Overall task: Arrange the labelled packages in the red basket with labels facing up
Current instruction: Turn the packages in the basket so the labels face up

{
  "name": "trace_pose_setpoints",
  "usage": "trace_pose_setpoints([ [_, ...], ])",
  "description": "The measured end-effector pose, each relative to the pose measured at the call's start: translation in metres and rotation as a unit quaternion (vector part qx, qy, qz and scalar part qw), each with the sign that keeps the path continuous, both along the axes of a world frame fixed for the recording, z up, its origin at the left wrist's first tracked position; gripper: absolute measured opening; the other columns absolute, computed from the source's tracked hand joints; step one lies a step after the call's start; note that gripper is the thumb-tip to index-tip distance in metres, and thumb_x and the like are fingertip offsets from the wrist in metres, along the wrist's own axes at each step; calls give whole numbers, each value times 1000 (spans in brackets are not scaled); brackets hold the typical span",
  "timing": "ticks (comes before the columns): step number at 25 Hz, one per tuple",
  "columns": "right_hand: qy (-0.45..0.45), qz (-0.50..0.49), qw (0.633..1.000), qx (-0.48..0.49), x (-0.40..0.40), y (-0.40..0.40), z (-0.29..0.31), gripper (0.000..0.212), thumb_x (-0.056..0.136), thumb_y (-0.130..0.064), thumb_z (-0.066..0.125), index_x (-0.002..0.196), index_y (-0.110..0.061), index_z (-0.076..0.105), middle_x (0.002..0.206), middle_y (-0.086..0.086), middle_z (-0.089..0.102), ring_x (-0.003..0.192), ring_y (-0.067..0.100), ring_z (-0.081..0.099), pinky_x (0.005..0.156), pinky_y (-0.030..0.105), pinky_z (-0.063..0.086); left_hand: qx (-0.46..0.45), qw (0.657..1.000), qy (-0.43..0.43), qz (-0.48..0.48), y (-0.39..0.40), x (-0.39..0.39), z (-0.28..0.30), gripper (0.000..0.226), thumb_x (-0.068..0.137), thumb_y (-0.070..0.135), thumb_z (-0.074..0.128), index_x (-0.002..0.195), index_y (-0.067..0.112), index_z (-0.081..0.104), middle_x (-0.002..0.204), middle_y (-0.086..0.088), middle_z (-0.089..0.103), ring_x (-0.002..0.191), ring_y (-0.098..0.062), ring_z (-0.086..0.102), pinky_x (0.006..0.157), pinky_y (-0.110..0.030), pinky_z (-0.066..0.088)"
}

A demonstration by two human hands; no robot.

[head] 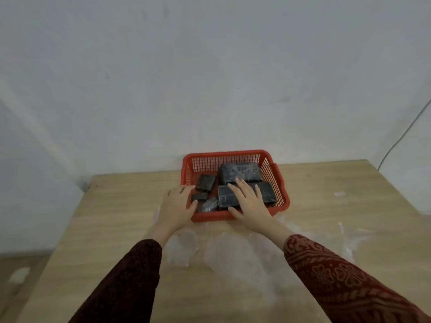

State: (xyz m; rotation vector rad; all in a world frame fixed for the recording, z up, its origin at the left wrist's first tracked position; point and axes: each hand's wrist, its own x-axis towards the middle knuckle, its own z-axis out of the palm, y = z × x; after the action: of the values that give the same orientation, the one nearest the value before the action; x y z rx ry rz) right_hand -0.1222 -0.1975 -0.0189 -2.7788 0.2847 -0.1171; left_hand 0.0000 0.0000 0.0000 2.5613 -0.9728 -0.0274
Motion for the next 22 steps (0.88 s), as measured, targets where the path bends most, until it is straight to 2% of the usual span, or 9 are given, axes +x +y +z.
trace_pose_setpoints([
  [4,42,-6,999,-30,-12,13,-40,59,97,-42,37,149,-23,18,161,3,12,148,19,5,118,46,-6,-21,997,67,31,7,-18,-33,49,94,31,52,140,18,45,151,-9,36,141,-26,26,116,-40,22],
  [7,12,-4,997,-71,-17,14,-52,53,96,-42,38,144,-21,33,153,5,34,144,22,27,119,45,3,-55,994,86,37,9,-26,-51,47,95,33,50,140,19,45,156,-9,28,146,-26,17,118,-43,20],
  [9,-42,-22,997,-61,-15,16,-50,42,96,-38,38,131,-20,51,130,2,58,124,24,51,112,41,20,-88,990,94,49,4,-21,-54,45,96,31,50,138,17,46,156,-11,26,146,-26,16,116,-46,24],
  [10,-60,-37,996,-53,-10,16,-51,39,96,-38,35,121,-20,58,115,0,63,110,23,57,103,37,27,-109,988,94,61,0,-13,-53,44,96,29,50,137,15,46,154,-13,28,145,-28,19,114,-49,29],
  [13,-37,-87,994,-57,9,20,-38,40,96,-37,29,89,-17,63,85,-1,64,83,23,58,79,35,34,-165,978,77,102,-23,22,-42,44,97,22,47,139,10,41,149,-19,34,138,-33,30,111,-52,32],
  [15,-19,-103,992,-72,8,29,-23,36,97,-34,34,83,-17,63,81,1,65,81,23,59,76,37,38,-188,970,92,127,-32,32,-32,47,99,19,40,146,13,33,151,-18,31,140,-31,28,114,-47,29],
  [17,55,-99,993,-45,38,21,-47,32,97,-32,37,85,-17,63,84,1,66,84,22,59,77,36,39,-194,951,168,175,-49,73,-70,50,101,18,33,150,17,23,152,-13,32,137,-26,33,110,-35,33],
  [19,58,-84,995,-10,34,18,-30,27,97,-29,42,86,-14,62,84,3,64,82,23,60,70,33,37,-214,947,176,159,-47,62,-70,52,102,19,30,152,23,16,152,-6,35,130,-16,40,101,-22,34],
  [22,20,-1,998,61,67,8,-12,14,93,-22,50,92,-11,60,87,6,60,81,24,59,61,30,39,-257,939,176,143,-47,61,-70,51,102,20,30,152,22,16,150,-2,37,125,-3,37,97,-10,28],
])
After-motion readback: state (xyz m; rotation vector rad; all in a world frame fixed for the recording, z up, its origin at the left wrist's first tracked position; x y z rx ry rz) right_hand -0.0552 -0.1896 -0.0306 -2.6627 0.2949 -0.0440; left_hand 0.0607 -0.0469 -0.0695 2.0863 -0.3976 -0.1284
